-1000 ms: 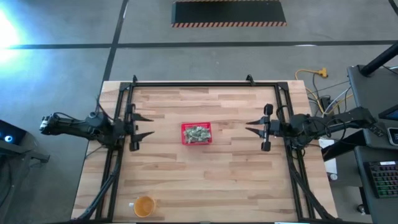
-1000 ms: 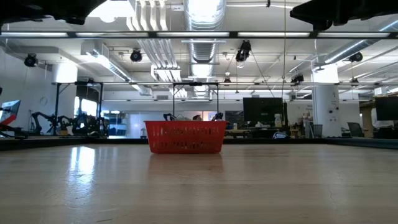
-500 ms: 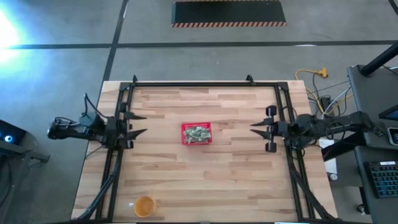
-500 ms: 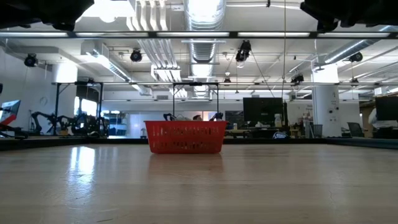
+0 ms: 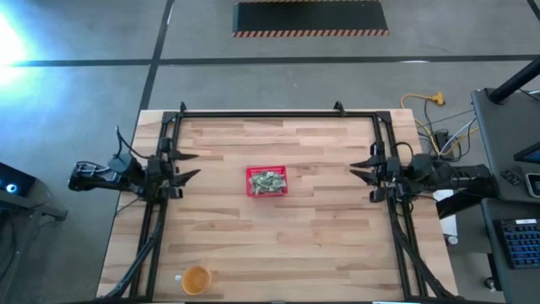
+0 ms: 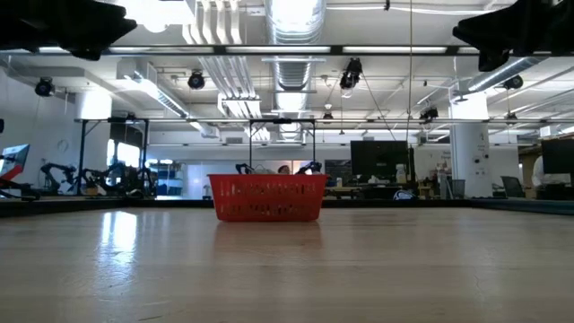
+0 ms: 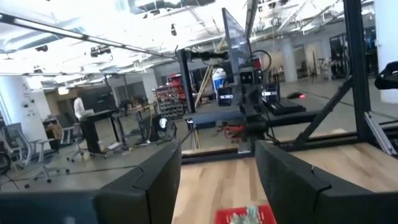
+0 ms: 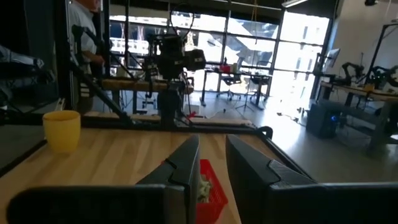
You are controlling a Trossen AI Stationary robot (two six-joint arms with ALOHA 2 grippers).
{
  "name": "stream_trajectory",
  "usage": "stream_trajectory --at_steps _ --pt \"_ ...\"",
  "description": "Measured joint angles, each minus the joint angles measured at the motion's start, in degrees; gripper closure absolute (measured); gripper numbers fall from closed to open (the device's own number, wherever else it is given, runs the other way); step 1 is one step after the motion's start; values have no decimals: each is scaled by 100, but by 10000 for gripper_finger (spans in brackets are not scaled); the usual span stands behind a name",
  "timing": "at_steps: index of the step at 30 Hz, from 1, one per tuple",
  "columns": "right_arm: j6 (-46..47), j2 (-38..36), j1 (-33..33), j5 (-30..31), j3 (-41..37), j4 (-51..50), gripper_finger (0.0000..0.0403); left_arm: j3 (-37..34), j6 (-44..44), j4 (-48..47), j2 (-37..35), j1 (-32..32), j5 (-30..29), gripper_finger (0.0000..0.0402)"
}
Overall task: Pick and place items into bin
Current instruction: Return to Home Position
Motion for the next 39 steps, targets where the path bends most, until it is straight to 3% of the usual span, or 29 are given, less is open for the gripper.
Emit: stream_trajectory --at_steps 9,19,39 --pt "-22 -637 -2 -14 -487 -76 335 -190 -7 3 -2 3 -201 211" --pt "-68 -637 -51 36 -1068 701 335 -429 -142 43 -7 4 -209 211" --pt "62 -630 -116 14 -1249 678 335 -1241 -571 869 18 24 -295 211"
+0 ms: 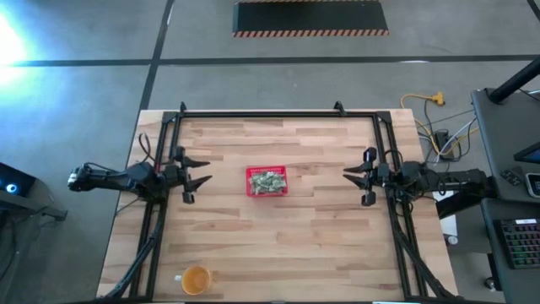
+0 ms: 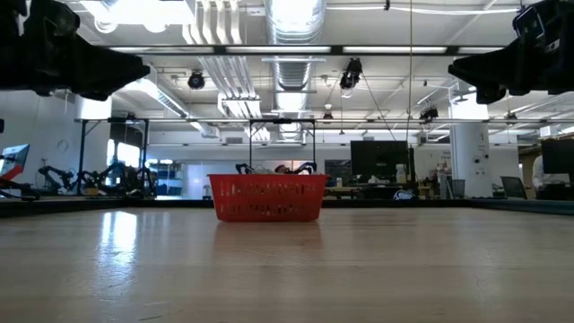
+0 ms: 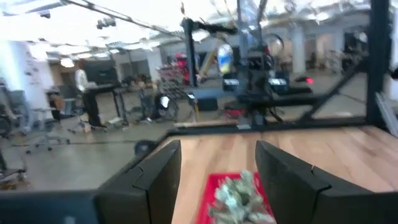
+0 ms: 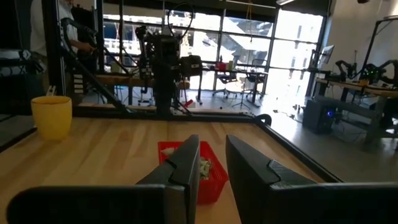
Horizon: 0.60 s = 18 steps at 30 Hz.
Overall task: Pick and place items into bin
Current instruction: Return to Home Position
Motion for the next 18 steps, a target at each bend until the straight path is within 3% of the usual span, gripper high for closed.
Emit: stream_trajectory --at_steps 4,18 --pt "-103 45 5 -24 1 -6 335 -2 -34 -305 -18 0 282 211" --pt "-125 83 4 -24 4 -21 335 -9 18 -385 2 0 281 211"
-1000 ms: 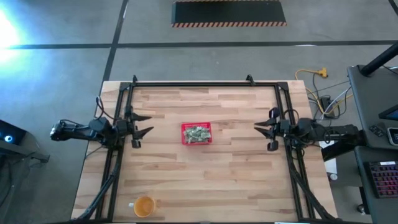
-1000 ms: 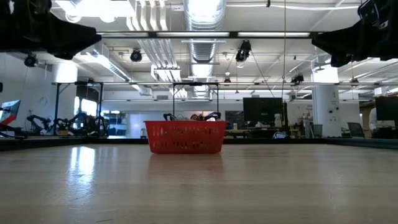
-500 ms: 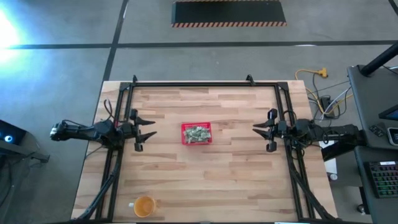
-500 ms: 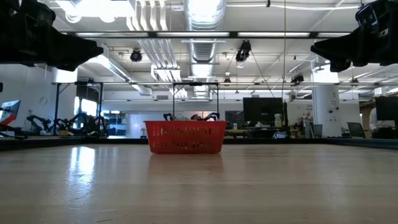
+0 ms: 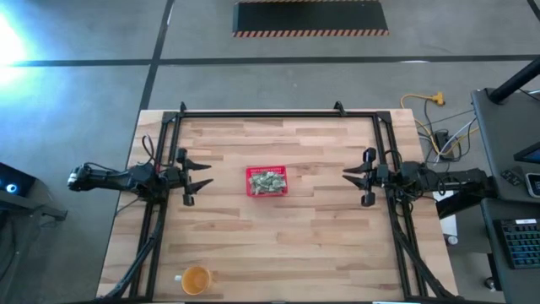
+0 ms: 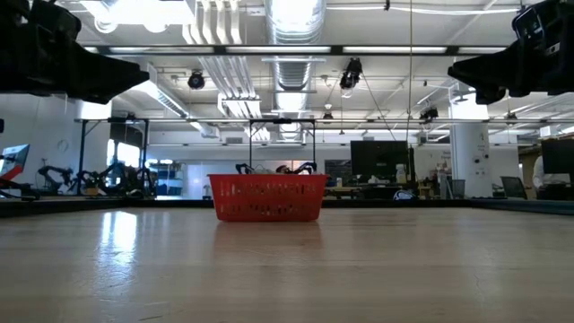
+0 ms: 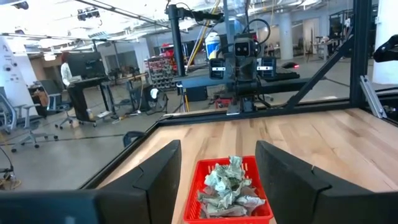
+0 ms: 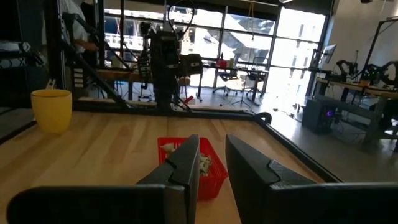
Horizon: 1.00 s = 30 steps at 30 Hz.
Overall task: Pick and place items into bin
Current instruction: Return to Home Position
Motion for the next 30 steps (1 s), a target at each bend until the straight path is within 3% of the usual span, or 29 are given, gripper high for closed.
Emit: stream_trajectory --at_steps 8,14,30 --pt "473 0 0 1 0 -219 335 -4 -7 6 26 0 0 211" --pt "347 127 2 -326 0 -329 335 -7 -16 -17 35 0 -2 211" --pt "397 485 2 -317 2 -239 335 -11 -48 -9 35 0 0 211"
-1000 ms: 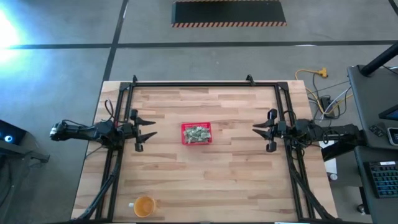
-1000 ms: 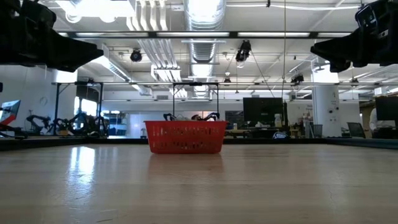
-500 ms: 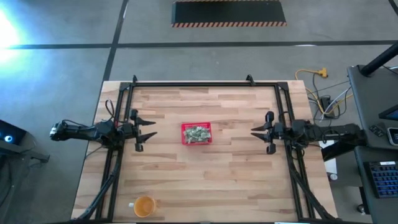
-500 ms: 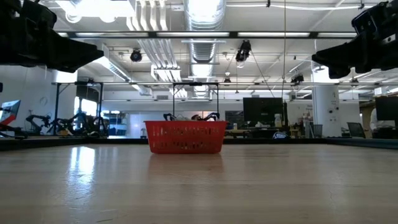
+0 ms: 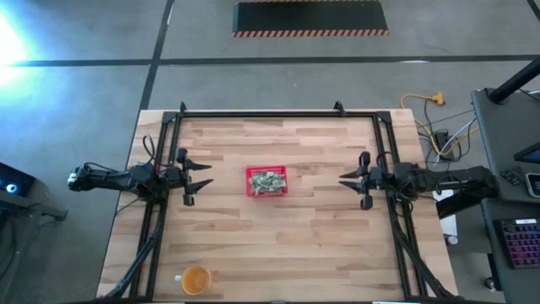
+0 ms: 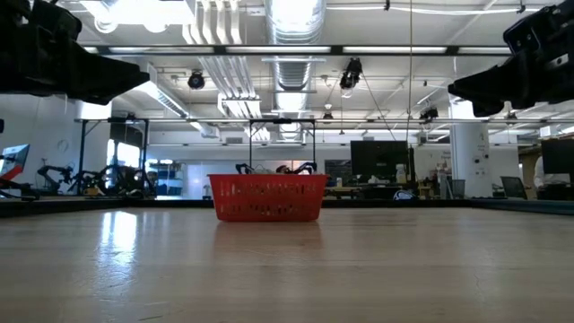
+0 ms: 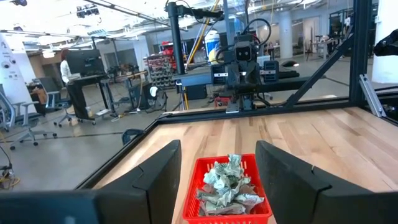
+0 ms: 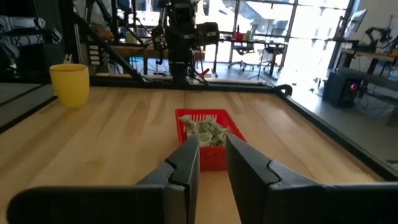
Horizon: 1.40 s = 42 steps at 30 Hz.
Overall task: Pick and place items into bin
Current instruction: Return to Home Position
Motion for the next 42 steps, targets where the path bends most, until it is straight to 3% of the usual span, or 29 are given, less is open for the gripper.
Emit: stream_trajectory --at_steps 42 --pt "-225 15 0 17 0 86 335 -2 9 -2 15 0 0 211"
